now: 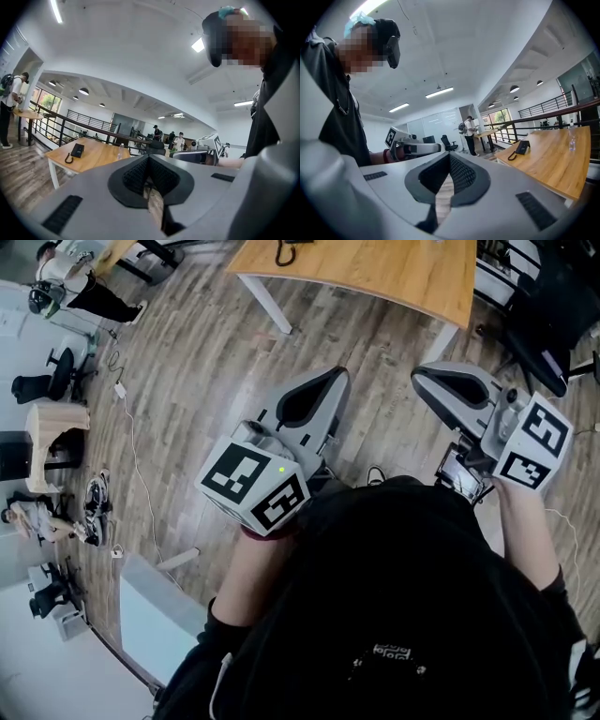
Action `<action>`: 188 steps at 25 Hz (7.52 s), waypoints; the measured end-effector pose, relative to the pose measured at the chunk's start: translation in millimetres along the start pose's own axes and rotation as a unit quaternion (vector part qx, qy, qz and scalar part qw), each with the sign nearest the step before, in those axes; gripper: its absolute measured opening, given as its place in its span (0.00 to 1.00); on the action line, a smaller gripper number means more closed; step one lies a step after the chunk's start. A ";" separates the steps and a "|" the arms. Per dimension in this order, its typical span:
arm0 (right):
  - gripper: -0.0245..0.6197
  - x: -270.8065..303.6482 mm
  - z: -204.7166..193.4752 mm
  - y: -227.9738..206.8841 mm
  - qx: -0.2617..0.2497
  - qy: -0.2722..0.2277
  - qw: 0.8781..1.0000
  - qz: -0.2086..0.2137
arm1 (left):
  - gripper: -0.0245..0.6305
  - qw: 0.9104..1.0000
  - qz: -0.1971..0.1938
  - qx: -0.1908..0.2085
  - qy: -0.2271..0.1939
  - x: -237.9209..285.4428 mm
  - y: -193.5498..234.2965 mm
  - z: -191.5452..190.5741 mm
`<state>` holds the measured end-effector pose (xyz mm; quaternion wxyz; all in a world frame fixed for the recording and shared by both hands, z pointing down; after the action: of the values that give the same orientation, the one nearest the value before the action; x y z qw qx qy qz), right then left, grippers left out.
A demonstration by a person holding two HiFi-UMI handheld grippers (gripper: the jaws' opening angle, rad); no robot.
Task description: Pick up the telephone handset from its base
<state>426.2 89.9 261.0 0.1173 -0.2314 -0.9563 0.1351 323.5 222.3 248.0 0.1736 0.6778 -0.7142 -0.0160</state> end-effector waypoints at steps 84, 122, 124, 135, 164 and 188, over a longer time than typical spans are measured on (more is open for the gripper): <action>0.06 -22.3 -5.3 -93.0 0.119 -0.077 0.988 -0.068 | 0.04 0.999 -0.023 0.023 0.001 59.9 87.2 24.1; 0.06 361.5 127.4 -146.0 0.063 0.011 0.997 0.037 | 0.04 0.993 0.060 -0.070 -0.071 -78.0 407.7 46.3; 0.06 372.6 131.9 -149.1 0.062 0.006 0.997 0.044 | 0.04 0.992 0.077 -0.067 -0.078 -88.7 413.0 44.2; 0.06 431.3 173.2 -198.0 0.035 0.015 0.997 0.072 | 0.04 0.983 0.145 -0.068 -0.091 -115.2 446.7 45.3; 0.06 487.4 224.4 -456.8 0.119 0.032 0.988 0.095 | 0.04 0.983 0.111 -0.140 -0.046 103.6 581.4 142.9; 0.06 312.2 201.8 -542.4 0.199 -0.091 0.971 -0.098 | 0.04 0.990 -0.061 -0.084 0.091 291.1 597.7 189.9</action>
<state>-124.7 -267.7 292.3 0.0863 -0.0953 -0.9349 0.3308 -309.2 -53.4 289.7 0.2928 0.7020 -0.6487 -0.0254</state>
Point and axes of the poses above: the fingertips, and each gripper's own axes: x forward along the fingers, y to its left, z out of its top, the point moved 5 cm from there along -x, backward along the fingers, and after that the axes turned 5 degrees about y, right-handed, at the moved point
